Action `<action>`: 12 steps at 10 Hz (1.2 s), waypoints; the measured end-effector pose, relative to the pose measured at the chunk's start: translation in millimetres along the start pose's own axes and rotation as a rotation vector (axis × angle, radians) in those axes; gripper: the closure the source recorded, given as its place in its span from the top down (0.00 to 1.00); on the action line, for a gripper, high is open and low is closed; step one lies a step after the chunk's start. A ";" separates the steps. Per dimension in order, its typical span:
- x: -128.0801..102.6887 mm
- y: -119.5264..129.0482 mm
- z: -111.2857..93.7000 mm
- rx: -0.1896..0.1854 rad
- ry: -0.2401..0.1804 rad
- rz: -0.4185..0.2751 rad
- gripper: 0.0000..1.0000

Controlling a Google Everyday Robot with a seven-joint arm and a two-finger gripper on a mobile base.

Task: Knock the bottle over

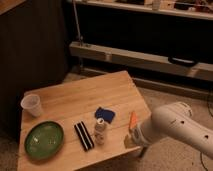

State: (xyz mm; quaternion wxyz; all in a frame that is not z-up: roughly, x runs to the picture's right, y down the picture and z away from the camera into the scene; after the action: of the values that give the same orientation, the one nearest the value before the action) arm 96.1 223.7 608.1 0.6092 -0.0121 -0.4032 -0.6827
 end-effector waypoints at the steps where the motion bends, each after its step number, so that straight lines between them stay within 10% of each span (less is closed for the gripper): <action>1: 5.9 -2.4 2.0 0.043 -0.009 -0.040 0.00; 7: 21.5 -39.2 28.1 -0.024 -0.040 -0.145 0.00; 12: 57.3 -61.4 38.1 -0.036 0.013 -0.187 0.00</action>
State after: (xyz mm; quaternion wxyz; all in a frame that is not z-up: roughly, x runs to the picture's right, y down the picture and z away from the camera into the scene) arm 11.6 194.0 630.0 0.5450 0.0193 -0.3863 -0.7439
